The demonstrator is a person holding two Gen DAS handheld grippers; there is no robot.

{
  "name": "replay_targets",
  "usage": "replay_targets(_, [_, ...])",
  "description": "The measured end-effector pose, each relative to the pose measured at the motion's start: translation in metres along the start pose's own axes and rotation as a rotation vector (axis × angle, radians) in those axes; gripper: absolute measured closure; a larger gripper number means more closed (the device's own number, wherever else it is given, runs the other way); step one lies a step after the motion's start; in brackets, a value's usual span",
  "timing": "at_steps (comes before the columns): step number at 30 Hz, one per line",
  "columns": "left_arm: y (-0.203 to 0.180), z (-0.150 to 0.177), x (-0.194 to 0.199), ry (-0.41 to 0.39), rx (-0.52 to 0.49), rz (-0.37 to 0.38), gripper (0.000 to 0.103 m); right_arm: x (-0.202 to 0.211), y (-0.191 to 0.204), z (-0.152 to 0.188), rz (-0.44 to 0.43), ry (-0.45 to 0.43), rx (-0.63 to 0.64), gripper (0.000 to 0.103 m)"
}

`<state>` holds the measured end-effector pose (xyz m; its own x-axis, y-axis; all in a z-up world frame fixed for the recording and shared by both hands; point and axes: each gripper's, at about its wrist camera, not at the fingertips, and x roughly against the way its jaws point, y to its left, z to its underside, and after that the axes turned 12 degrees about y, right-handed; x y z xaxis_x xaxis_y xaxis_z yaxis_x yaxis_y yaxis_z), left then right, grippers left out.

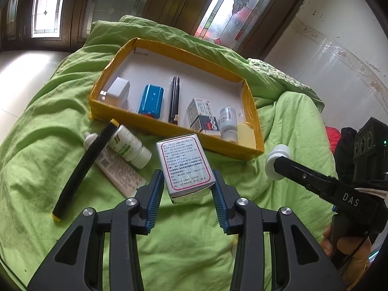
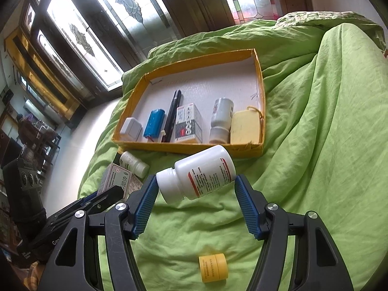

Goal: Organize rigid objects
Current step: 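Carry the pill bottle and medicine box over the tray with both tools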

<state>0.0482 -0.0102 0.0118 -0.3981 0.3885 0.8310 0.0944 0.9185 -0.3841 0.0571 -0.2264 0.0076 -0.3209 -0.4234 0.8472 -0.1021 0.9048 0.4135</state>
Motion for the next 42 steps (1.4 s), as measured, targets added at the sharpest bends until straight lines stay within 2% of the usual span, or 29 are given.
replay_targets(9, [0.000, -0.034, -0.002, -0.029, 0.009, -0.004, 0.066, -0.001, -0.005, -0.020, -0.009, -0.012, -0.025, 0.043])
replay_targets(14, [0.000, -0.056, -0.003, -0.041, 0.019, 0.001, 0.066, -0.001, -0.010, -0.051, -0.032, -0.053, -0.069, 0.043])
replay_targets(20, [0.001, -0.083, -0.012, -0.041, -0.007, -0.025, 0.066, -0.009, -0.026, -0.089, -0.078, -0.062, -0.137, 0.043])
replay_targets(28, [0.019, -0.124, -0.032, -0.025, -0.004, -0.082, 0.066, -0.038, -0.029, -0.127, -0.097, -0.025, -0.158, 0.043])
replay_targets(32, [0.032, -0.143, -0.040, -0.018, 0.015, -0.078, 0.066, -0.057, -0.026, -0.132, -0.093, 0.003, -0.153, 0.043])
replay_targets(42, [0.060, -0.180, -0.079, 0.028, 0.034, -0.155, 0.066, -0.089, -0.046, -0.138, -0.079, 0.048, -0.202, 0.043])
